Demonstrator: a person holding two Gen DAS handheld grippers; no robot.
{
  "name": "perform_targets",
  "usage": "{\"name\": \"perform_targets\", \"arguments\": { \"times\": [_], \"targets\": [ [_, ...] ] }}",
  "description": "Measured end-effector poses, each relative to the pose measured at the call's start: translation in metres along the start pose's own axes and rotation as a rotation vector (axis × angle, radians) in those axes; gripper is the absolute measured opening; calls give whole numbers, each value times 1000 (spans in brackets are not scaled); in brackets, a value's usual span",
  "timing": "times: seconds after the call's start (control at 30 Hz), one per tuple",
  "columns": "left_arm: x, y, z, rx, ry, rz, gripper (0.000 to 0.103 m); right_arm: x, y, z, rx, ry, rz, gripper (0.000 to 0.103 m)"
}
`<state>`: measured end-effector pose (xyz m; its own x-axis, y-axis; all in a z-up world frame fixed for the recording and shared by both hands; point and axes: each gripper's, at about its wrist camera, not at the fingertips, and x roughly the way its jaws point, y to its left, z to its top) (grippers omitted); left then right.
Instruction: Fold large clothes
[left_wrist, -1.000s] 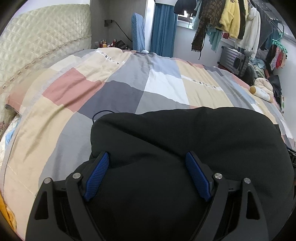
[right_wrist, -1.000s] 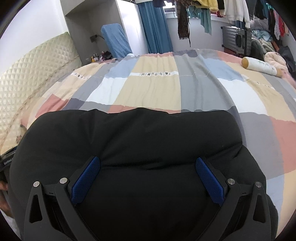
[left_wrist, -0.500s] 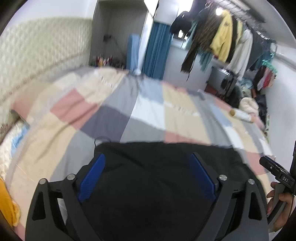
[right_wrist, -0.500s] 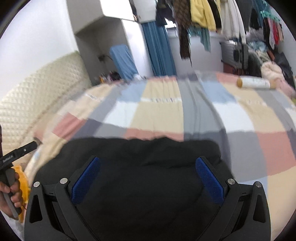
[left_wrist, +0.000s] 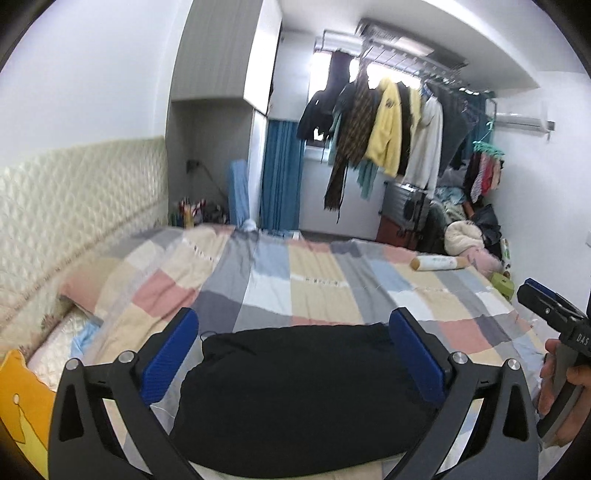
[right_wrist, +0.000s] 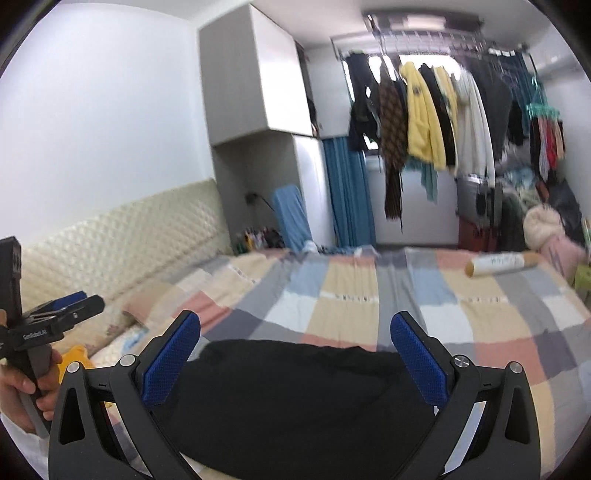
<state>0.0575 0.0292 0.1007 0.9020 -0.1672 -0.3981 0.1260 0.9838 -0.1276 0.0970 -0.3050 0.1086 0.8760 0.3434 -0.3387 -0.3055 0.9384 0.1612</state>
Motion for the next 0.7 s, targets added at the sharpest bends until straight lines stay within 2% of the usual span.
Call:
{"name": "perform_targets", "arguments": {
  "times": [0.2, 0.3, 0.4, 0.53, 0.7],
  "targets": [
    [-39, -14, -8, -4, -41, -50, 103, -47, 26, -9, -31, -53, 22, 103],
    [-52, -20, -17, 13, -56, -45, 103, -65, 33, -19, -28, -73, 33, 103],
    [-60, -24, -28, 19, -39, -76, 103, -77, 36, -30, -11, -73, 49, 103],
    [-71, -30, -41, 36, -40, -57, 103, -92, 40, -43, -9, -93, 22, 103],
    [-76, -32, -57, 17, -29, -54, 103, -97, 44, -62, -5, -70, 6, 103]
  ]
}}
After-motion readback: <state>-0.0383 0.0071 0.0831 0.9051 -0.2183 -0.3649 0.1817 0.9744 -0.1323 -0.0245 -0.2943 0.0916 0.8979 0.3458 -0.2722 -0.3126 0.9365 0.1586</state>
